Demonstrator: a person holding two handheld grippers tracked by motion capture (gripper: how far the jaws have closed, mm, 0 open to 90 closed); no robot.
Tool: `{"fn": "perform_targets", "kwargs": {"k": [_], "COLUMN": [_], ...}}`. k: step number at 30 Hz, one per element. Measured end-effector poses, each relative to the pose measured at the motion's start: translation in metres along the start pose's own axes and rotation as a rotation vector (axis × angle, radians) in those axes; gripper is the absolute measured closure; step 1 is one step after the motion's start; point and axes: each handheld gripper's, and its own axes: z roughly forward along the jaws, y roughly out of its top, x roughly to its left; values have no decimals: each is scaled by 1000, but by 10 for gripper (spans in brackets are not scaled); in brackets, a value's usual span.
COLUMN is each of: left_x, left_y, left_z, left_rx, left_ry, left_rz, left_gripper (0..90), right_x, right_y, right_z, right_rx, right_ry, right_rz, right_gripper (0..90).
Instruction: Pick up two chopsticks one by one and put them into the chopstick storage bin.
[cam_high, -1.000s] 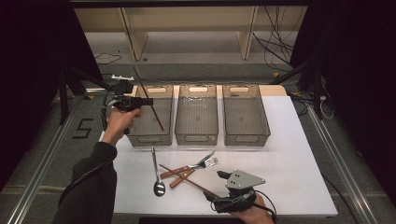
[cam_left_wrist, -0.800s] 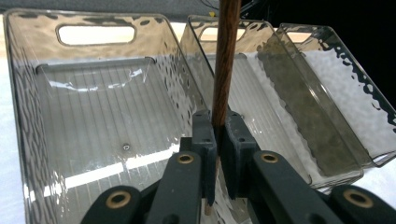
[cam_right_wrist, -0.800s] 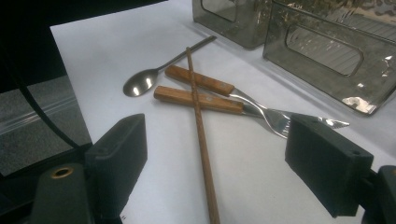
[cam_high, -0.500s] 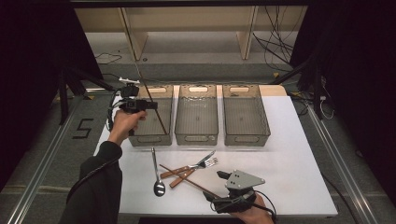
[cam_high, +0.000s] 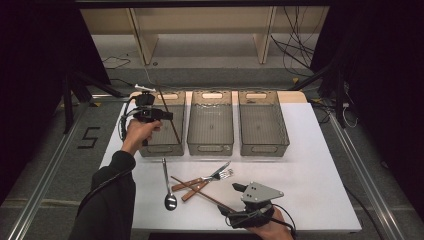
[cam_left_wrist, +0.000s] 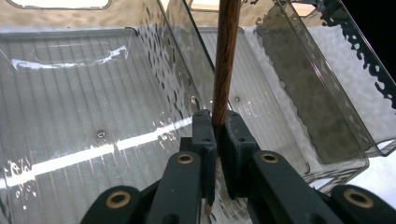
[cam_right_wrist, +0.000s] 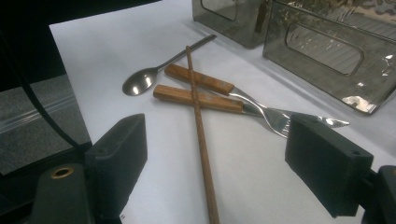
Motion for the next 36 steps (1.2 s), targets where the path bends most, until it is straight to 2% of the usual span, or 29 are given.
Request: {"fn": "perform_targets", "kwargs": {"k": [11, 14, 16, 19, 21, 23, 26, 30, 33, 36], "left_x": [4, 4, 4, 6, 7, 6, 5, 0, -2, -2], "left_y": [-5, -6, -7, -7, -7, -7, -6, -5, -3, -3], "left_z": [4, 7, 8, 10, 11, 12, 14, 15, 15, 12], "left_rx": [35, 52, 49, 57, 73, 61, 51, 54, 39, 22], "left_ry": [-9, -9, -14, 8, 13, 37, 73, 91, 102, 99], "left_rz": [-19, -10, -24, -26, -35, -35, -13, 4, 6, 4], "left_gripper": [846, 842, 839, 823, 725, 605, 475, 363, 271, 232], "right_x": [0, 1, 1, 0, 1, 0, 0, 1, 0, 1], "right_y": [0, 0, 0, 0, 0, 0, 0, 0, 0, 0], "right_z": [1, 1, 1, 1, 1, 1, 1, 1, 1, 1], "right_rx": [0, 2, 2, 5, 6, 4, 4, 4, 2, 0], "right_ry": [2, 1, 3, 1, 2, 2, 3, 6, 6, 6], "right_rz": [-1, -8, -3, -4, -3, -4, -3, -2, -3, 2], "right_gripper": [217, 217, 218, 218, 218, 218, 218, 219, 219, 220]}}
